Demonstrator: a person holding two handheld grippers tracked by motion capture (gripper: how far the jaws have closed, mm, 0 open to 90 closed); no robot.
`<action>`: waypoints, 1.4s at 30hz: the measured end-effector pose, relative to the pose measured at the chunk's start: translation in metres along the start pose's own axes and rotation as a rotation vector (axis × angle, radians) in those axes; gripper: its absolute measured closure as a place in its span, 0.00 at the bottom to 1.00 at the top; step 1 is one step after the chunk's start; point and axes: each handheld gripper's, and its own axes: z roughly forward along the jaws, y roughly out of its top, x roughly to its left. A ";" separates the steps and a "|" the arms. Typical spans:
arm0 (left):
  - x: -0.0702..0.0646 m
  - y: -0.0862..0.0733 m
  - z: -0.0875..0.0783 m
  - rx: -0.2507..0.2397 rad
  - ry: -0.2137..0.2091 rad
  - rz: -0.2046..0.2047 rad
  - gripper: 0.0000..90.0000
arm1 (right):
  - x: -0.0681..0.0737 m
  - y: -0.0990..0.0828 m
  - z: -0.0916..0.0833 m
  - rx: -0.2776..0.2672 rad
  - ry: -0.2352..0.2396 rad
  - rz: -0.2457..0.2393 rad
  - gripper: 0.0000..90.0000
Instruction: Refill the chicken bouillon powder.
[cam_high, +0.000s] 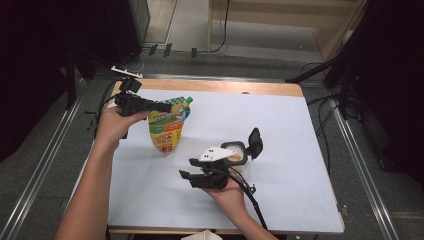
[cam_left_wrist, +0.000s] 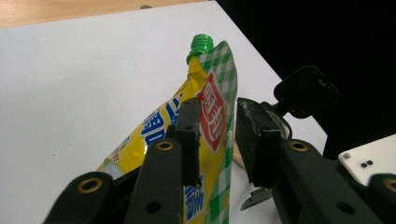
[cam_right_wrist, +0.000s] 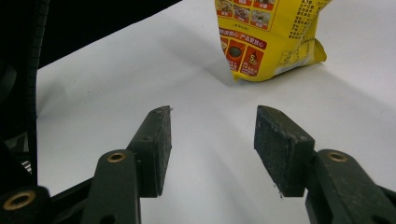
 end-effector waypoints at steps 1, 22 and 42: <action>0.000 0.000 0.000 -0.004 -0.001 -0.003 0.77 | 0.000 0.000 0.000 0.001 0.000 0.001 0.53; -0.018 0.003 -0.033 -0.103 0.054 0.033 0.64 | 0.000 0.002 0.001 0.021 0.018 -0.001 0.53; 0.001 -0.006 -0.063 -0.169 0.129 0.005 0.53 | 0.001 0.008 -0.004 0.026 0.057 0.007 0.57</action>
